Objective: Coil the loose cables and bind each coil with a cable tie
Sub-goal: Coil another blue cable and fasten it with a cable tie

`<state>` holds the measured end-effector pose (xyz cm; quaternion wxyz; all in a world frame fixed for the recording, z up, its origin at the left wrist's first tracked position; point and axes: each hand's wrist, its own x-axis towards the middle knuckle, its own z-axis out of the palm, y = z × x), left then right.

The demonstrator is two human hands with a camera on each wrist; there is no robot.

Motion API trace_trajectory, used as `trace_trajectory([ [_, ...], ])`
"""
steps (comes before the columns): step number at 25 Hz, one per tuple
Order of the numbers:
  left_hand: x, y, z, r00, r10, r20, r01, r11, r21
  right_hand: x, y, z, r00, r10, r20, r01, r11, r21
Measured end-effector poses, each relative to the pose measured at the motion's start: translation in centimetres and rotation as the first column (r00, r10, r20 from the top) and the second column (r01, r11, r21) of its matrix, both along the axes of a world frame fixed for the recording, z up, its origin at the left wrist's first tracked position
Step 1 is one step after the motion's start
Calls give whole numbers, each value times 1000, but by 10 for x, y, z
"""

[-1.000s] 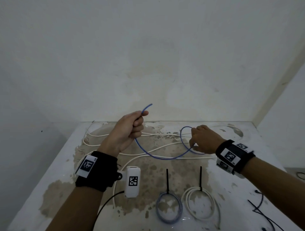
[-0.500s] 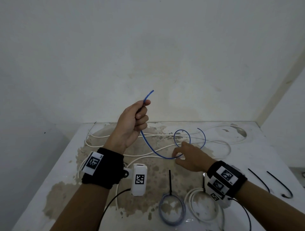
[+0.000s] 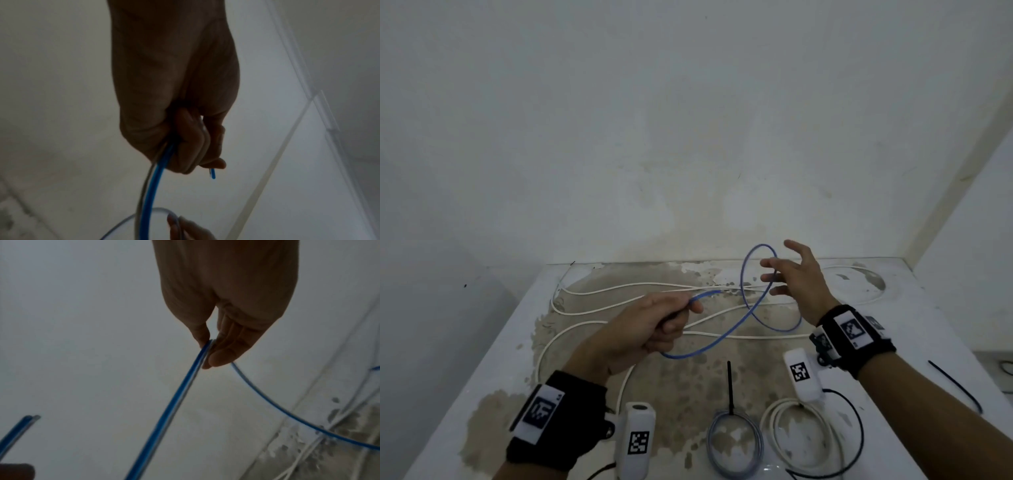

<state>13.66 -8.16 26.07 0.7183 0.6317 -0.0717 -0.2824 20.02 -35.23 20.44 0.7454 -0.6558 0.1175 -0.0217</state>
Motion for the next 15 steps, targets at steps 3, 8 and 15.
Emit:
trace_trajectory([
  [3,-5,-10,-18,996,-57,66,47,988,149,9,6,16,988,141,63,-129,978,-164],
  [8,-3,-30,-32,996,-63,68,37,945,326,10,16,46,958,163,238,-79,943,-324],
  [15,14,-70,-26,962,268,-45,-265,963,55,-12,28,76,931,264,253,-242,964,-115],
])
